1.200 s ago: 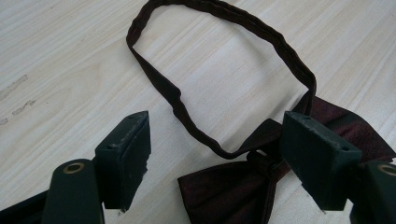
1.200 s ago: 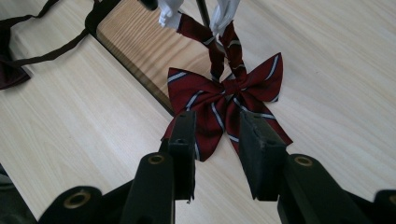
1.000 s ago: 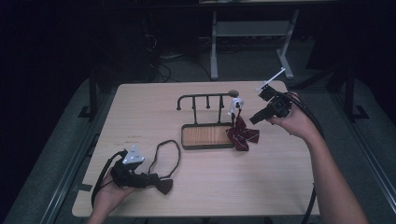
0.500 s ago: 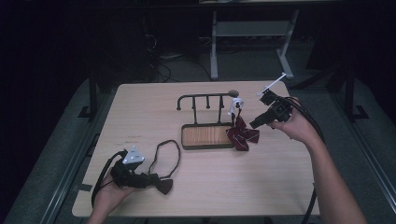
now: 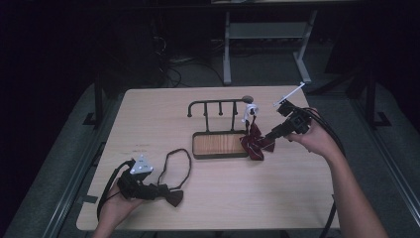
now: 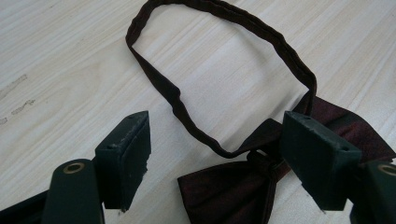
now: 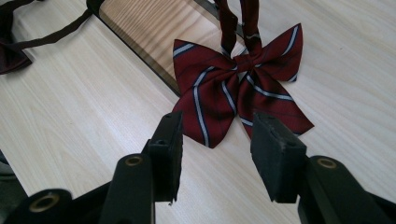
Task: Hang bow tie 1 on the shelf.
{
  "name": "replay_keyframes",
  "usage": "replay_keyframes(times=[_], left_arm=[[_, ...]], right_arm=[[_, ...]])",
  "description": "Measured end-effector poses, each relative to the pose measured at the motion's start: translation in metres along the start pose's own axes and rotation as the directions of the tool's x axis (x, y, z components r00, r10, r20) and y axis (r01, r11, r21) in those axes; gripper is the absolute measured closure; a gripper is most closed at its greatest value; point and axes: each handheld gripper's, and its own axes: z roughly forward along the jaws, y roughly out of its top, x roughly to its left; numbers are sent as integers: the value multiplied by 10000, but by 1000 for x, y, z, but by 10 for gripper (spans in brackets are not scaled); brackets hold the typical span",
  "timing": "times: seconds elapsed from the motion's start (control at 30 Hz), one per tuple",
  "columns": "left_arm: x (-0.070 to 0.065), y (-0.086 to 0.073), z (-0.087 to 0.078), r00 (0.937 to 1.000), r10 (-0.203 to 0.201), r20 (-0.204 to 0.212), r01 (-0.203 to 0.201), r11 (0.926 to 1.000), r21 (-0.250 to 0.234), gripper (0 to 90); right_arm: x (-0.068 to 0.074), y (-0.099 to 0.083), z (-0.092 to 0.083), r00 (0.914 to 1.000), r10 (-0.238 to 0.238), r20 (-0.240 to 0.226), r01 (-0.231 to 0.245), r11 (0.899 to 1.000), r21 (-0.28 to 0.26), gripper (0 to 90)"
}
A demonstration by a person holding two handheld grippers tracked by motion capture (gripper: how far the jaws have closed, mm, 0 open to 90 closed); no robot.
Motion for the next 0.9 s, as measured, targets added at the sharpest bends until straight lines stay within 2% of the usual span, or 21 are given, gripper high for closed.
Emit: replay_keyframes(times=[0.9], left_arm=[[0, 1, 0, 10000, 13, 43, -13, 10000, 18, 257]], right_arm=[[-2, -26, 9, 9993, 230, -290, -235, 9996, -175, 458]])
